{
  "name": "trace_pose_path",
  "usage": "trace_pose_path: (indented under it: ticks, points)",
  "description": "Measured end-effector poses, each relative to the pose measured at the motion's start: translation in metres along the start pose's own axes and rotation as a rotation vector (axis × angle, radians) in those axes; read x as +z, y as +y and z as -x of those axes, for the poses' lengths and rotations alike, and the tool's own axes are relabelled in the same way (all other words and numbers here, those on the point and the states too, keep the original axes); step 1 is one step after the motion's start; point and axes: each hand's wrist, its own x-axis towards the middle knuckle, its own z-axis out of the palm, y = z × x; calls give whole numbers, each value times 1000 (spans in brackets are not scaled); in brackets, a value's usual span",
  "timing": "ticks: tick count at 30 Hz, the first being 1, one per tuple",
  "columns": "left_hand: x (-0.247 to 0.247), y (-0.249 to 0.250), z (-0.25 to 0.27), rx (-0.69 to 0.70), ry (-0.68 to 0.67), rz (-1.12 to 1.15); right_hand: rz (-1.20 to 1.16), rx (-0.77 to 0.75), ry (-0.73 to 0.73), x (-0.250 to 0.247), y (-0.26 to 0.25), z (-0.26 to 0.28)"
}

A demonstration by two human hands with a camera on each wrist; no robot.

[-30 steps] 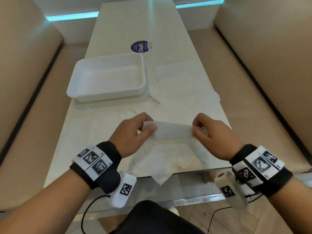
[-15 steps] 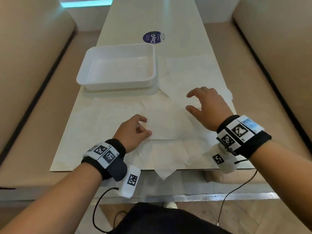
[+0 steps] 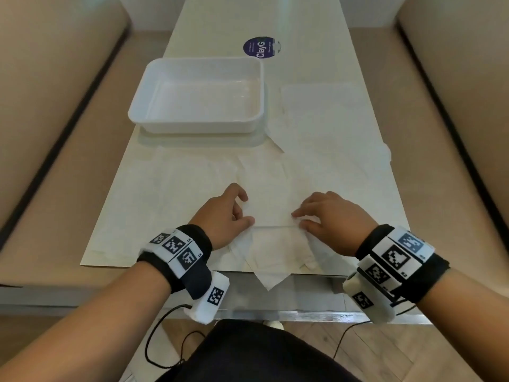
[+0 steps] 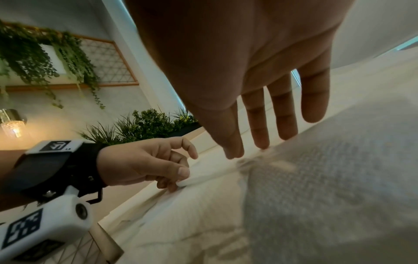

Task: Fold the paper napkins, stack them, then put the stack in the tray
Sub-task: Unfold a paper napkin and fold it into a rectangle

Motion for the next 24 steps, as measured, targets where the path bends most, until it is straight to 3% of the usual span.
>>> trace_pose_path:
  ticks: [15, 19, 24]
  points:
    - [-4, -2, 4, 40, -74, -229, 21, 111, 41, 8, 1, -12]
    - [-20, -11, 17, 19, 22, -110, 56, 92, 51, -1, -12, -13]
    - [-56, -46, 41, -47, 159, -107, -65, -96, 70, -8, -59, -18]
